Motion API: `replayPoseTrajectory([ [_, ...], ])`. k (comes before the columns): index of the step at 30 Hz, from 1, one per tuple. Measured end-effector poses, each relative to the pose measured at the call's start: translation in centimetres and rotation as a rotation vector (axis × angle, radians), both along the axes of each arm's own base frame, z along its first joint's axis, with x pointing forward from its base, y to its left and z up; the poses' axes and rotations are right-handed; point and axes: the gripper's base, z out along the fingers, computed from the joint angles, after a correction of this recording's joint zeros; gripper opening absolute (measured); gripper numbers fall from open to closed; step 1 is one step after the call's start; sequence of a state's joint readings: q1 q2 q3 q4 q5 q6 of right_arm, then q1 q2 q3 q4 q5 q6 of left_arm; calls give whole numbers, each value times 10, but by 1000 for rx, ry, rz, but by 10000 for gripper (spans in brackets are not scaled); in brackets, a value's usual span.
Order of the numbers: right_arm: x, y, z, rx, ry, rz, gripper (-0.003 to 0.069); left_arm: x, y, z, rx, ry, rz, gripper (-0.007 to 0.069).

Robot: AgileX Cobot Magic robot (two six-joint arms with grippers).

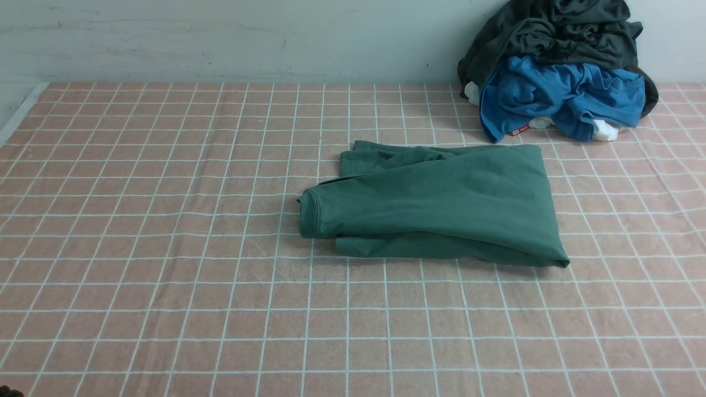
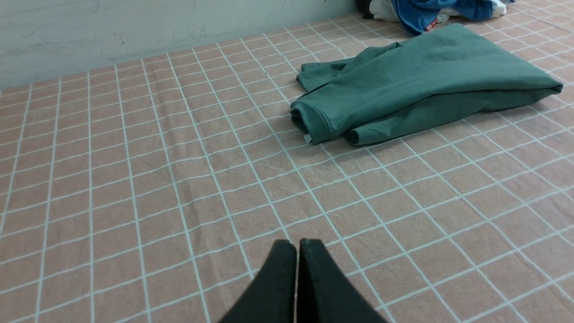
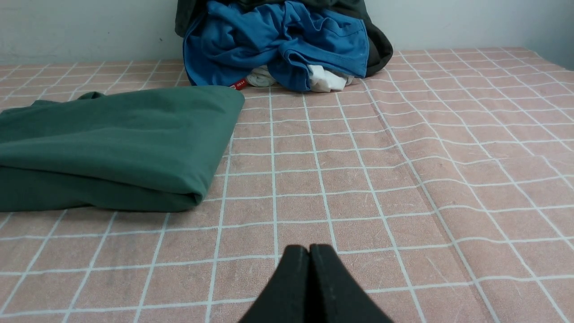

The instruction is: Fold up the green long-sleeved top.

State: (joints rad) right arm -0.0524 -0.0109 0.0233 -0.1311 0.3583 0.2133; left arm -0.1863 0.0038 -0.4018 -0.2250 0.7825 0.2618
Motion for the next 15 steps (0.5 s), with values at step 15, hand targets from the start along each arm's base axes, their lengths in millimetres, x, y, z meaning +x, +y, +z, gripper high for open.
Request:
replayPoseTrajectory([
  [15, 0, 0, 0, 0, 1, 0, -14, 11, 1, -7, -39, -110, 41, -3],
])
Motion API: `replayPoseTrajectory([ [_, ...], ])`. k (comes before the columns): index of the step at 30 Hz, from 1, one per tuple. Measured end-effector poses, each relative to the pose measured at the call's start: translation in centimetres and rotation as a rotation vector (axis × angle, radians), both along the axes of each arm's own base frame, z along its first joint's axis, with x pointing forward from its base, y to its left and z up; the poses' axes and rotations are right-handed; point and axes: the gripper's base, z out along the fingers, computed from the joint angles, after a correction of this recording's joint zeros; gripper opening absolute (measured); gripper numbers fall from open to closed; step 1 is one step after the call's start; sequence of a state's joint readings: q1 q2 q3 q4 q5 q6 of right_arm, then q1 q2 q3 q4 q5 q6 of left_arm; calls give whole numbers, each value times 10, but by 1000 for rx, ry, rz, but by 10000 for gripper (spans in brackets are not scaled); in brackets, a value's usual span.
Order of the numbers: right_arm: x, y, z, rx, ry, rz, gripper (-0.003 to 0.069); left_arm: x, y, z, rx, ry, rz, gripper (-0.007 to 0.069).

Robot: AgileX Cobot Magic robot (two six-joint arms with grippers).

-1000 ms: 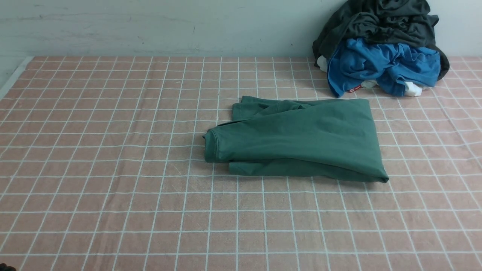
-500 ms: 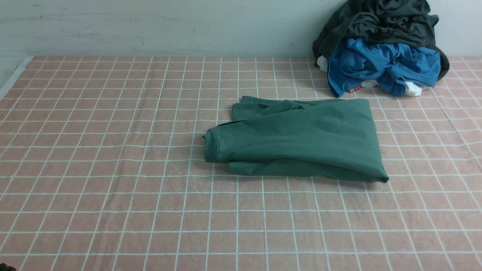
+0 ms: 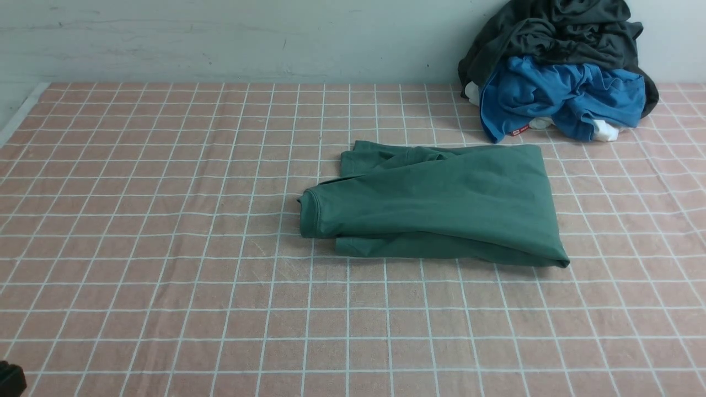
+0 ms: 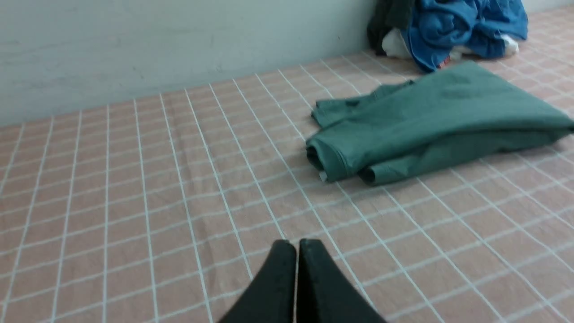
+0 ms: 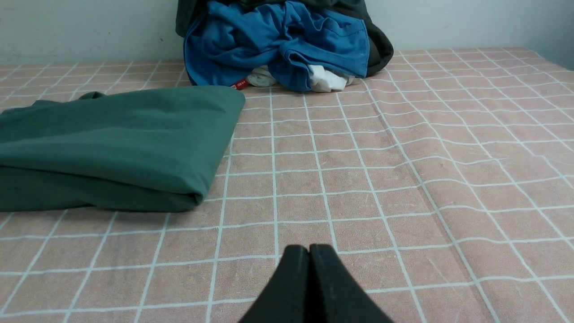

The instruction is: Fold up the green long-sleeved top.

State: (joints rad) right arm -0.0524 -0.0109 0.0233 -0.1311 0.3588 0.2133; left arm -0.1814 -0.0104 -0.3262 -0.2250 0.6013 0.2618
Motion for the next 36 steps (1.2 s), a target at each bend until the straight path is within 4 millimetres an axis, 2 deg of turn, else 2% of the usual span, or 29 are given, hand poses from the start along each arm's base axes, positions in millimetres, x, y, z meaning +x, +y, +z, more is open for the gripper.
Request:
replayPoseTrajectory([
  [7, 0, 0, 0, 0, 0, 0, -14, 23, 6, -43, -8, -49, 153, -3],
  [11, 0, 0, 0, 0, 0, 0, -14, 30, 11, -73, 49, -15, 227, -3],
  [14, 0, 0, 0, 0, 0, 0, -14, 32, 12, -84, 63, 3, 248, -3],
  [24, 0, 0, 0, 0, 0, 0, -14, 30, 13, -91, 26, 94, 263, -3],
  [36, 0, 0, 0, 0, 0, 0, -14, 30, 11, -91, 0, 102, 229, -3],
])
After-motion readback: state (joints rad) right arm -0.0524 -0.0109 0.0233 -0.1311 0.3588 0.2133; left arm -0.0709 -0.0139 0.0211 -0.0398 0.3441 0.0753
